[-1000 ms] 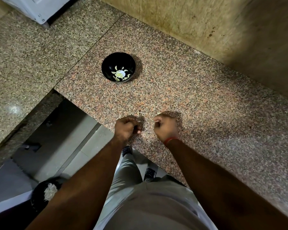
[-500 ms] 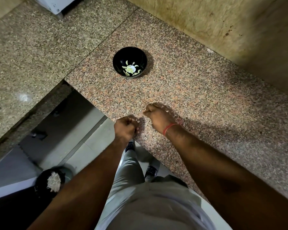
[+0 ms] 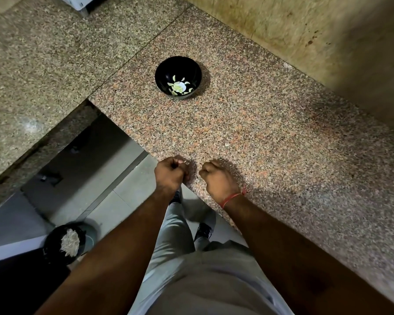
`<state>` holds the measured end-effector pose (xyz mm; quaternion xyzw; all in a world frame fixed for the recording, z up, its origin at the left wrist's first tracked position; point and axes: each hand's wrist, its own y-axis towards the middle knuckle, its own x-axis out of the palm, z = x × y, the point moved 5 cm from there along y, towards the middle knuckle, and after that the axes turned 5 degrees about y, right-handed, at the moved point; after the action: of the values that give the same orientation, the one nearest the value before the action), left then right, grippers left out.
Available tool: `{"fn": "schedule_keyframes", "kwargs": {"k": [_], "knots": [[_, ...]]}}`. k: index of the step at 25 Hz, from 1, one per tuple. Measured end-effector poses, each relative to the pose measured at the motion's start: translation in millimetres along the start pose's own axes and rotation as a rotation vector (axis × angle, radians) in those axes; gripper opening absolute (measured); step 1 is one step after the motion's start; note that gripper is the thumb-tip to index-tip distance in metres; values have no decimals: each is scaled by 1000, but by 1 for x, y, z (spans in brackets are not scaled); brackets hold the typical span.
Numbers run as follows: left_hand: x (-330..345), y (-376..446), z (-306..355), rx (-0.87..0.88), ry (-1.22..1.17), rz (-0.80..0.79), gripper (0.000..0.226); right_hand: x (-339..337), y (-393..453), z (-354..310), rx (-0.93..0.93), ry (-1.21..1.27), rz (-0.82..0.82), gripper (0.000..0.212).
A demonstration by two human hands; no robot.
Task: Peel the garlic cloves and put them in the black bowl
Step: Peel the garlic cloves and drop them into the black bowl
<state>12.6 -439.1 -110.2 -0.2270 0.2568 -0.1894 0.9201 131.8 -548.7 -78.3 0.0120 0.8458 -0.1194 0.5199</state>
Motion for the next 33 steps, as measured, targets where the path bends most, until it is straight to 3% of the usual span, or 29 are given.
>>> {"fn": "schedule_keyframes", "kwargs": {"k": [3, 6, 8, 14, 18, 20, 23, 25, 28, 33], "knots": [[1, -2, -1, -7, -17, 1, 17, -9, -7, 22, 231, 284, 208, 44], [1, -5, 1, 0, -26, -9, 18, -10, -19, 42, 425, 325, 406, 43], [0, -7, -2, 19, -31, -5, 20, -3, -20, 38, 424, 292, 395, 45], [-8, -13, -14, 42, -53, -17, 22, 34, -7, -16, 167, 123, 184, 37], [-30, -21, -29, -2, -143, 12, 9, 43, -6, -36, 180, 323, 356, 24], [-55, -26, -47, -57, -215, 48, 9, 56, -1, -49, 325, 613, 384, 21], [-110, -35, -82, -132, -375, 113, 7, 98, 13, -92, 591, 1172, 229, 19], [-154, -43, -109, -161, -465, 157, 6, 116, 27, -133, 602, 1373, 188, 18], [-224, -61, -155, -183, -581, 213, 7, 137, 47, -211, 536, 1483, 84, 20], [-341, -84, -246, -262, -721, 353, 7, 209, 68, -346, 461, 1432, -198, 19]]}}
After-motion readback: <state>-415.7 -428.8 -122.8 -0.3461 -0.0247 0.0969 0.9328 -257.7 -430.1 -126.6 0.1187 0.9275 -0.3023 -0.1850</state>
